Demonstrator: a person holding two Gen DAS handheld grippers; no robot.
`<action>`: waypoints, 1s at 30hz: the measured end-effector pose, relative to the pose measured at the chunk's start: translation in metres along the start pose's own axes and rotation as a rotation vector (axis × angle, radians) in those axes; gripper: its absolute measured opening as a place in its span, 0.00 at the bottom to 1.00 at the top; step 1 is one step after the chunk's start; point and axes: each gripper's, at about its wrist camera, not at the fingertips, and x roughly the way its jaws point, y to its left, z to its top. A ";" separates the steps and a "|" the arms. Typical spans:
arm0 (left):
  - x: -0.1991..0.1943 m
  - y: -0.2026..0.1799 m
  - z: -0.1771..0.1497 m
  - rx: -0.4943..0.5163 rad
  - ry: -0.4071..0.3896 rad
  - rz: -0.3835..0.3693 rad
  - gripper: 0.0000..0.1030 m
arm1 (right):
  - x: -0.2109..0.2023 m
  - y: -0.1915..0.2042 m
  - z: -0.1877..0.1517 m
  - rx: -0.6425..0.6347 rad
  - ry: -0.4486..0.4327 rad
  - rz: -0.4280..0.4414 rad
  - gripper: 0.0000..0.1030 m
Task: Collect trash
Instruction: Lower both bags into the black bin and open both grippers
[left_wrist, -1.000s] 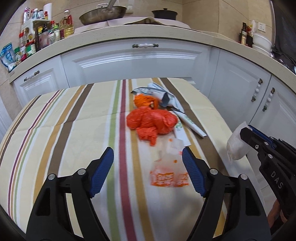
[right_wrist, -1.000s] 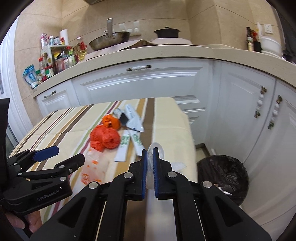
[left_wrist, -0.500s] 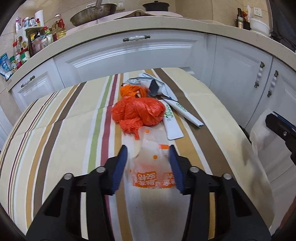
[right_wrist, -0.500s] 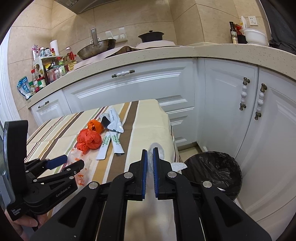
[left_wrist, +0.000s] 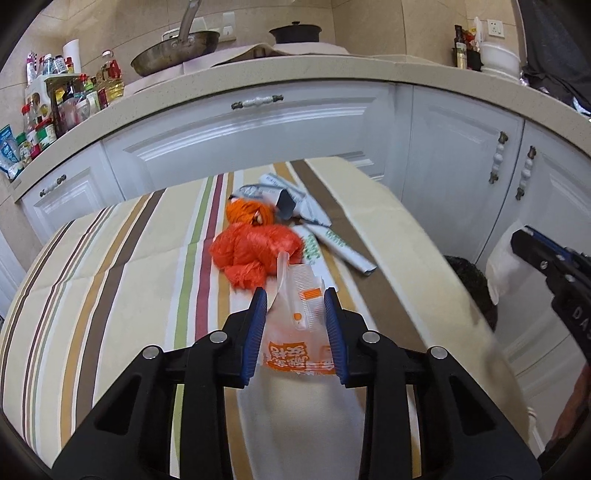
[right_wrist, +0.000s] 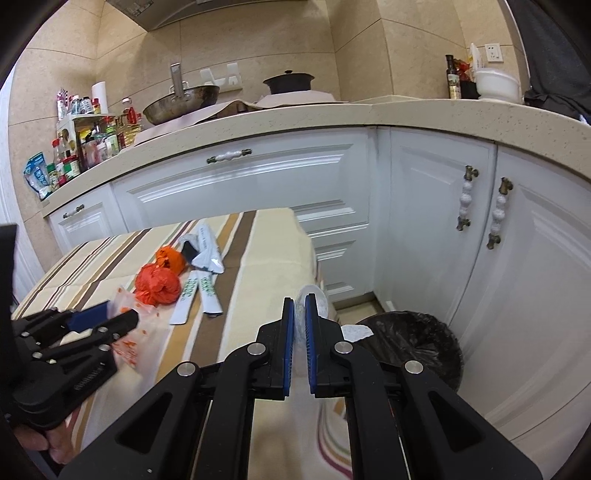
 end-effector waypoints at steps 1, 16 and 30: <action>-0.002 -0.003 0.003 0.004 -0.007 -0.007 0.30 | 0.000 -0.003 0.001 0.000 -0.004 -0.009 0.07; 0.013 -0.100 0.056 0.073 -0.112 -0.142 0.30 | 0.009 -0.072 0.021 -0.009 -0.072 -0.173 0.07; 0.071 -0.188 0.078 0.116 -0.040 -0.170 0.31 | 0.039 -0.127 0.025 0.020 -0.078 -0.217 0.07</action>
